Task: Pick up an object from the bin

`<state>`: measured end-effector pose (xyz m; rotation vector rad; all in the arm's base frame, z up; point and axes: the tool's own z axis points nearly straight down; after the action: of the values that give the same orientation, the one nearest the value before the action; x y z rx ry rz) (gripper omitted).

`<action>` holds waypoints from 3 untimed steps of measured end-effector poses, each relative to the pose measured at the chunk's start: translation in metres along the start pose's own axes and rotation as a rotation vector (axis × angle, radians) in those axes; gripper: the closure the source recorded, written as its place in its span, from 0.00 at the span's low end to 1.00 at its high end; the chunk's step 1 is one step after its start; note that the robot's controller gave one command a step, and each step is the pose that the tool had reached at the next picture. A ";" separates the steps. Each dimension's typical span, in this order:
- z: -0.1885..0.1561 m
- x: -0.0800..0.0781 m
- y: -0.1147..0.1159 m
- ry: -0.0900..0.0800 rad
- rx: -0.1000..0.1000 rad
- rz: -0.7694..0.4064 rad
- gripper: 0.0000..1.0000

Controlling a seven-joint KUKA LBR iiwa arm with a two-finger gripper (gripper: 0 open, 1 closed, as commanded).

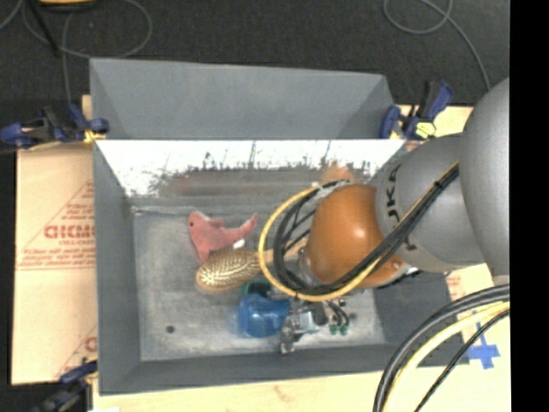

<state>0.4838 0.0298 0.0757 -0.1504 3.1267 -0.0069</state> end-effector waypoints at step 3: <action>-0.017 0.001 0.000 0.009 -0.003 0.003 1.00</action>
Offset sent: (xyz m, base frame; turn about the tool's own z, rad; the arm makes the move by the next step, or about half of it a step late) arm -0.0001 0.0000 0.0391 0.0000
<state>0.4828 0.0299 0.0924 -0.1464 3.1362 -0.0023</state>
